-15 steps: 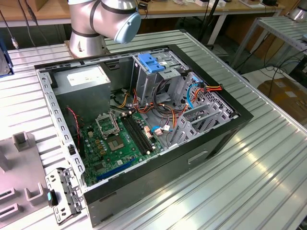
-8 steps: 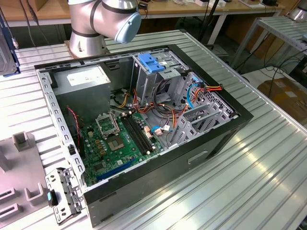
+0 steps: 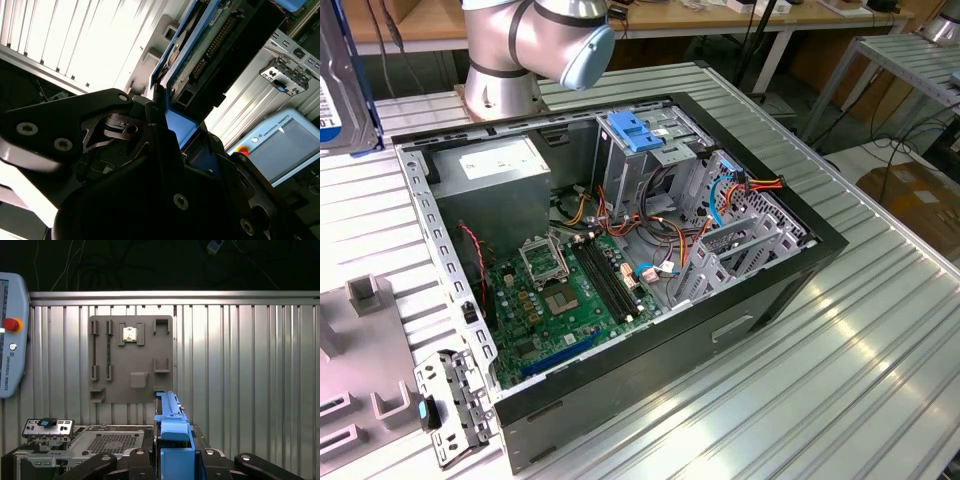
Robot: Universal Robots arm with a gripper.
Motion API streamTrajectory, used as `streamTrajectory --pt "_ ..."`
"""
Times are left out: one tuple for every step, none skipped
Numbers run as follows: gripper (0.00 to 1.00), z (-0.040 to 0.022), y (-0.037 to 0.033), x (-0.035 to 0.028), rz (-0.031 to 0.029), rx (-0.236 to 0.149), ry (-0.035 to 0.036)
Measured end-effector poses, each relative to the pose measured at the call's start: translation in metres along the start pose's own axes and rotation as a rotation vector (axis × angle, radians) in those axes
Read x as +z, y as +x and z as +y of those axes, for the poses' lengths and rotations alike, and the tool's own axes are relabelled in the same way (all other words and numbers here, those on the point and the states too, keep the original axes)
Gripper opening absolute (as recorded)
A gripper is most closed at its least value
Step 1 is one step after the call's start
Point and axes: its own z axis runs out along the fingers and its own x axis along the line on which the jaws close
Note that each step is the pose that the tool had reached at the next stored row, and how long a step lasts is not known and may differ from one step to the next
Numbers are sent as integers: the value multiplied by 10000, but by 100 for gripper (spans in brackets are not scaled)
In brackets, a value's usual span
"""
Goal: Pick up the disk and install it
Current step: 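Pick up the disk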
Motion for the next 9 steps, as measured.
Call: streamTrajectory --pt "37 -22 0 0 0 0 -1" --pt "37 -39 0 0 0 1 0" --pt "37 -61 0 0 1 0 -1" --pt "37 -75 0 0 1 0 -1" --pt "37 -94 0 0 1 0 -1" --pt "37 -109 0 0 1 0 -1" --pt "37 -127 0 0 1 0 -1" --pt "37 -142 0 0 0 0 -1" --pt "37 -171 0 0 0 0 0"
